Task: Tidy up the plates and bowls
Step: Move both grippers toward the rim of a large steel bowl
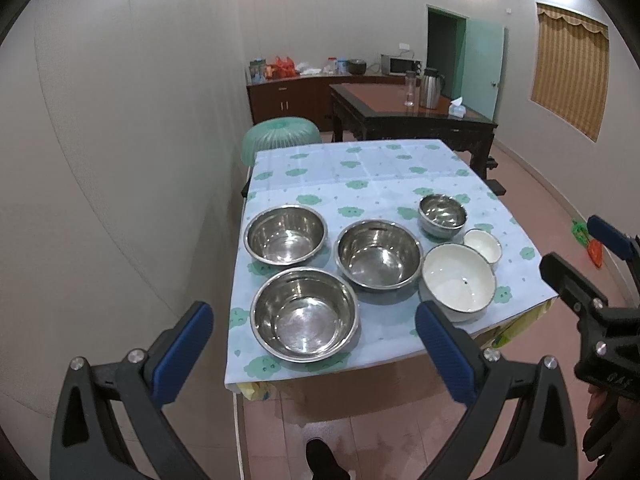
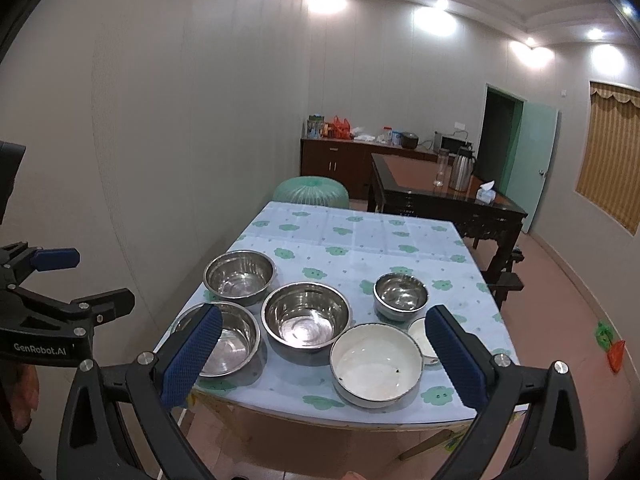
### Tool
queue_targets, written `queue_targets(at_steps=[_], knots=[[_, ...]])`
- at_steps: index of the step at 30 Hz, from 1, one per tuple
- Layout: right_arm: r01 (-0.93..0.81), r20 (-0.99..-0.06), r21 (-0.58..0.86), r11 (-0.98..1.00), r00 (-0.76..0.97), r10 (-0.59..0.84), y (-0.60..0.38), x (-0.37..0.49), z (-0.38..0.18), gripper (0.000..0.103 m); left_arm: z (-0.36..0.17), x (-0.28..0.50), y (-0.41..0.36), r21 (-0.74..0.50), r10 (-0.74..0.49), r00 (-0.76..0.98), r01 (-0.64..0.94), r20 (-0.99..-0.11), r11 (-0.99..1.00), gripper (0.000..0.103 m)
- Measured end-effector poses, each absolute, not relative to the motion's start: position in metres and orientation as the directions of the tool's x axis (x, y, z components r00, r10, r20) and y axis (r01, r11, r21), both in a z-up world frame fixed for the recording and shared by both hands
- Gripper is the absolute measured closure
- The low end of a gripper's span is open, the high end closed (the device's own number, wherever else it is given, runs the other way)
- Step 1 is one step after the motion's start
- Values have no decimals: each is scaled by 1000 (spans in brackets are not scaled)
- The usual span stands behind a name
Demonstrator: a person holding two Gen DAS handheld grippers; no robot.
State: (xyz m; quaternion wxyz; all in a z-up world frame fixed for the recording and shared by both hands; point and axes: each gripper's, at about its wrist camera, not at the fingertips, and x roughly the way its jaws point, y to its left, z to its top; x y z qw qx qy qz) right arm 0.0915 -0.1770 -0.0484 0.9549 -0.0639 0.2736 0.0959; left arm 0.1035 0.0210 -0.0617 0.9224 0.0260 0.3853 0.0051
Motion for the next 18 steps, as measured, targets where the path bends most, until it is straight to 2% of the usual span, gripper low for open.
queue_targets(at_steps=[8,18], knots=[[-243,-604,-39,969,779,170,-159,128,-66,1,-85,139,42,26,20,665,-1,-747,1000,1],[-251,-640,-44,967,751,166,-120,176,-78,1,-102,187,86,-14,-15,639,6,-769,1000,1]])
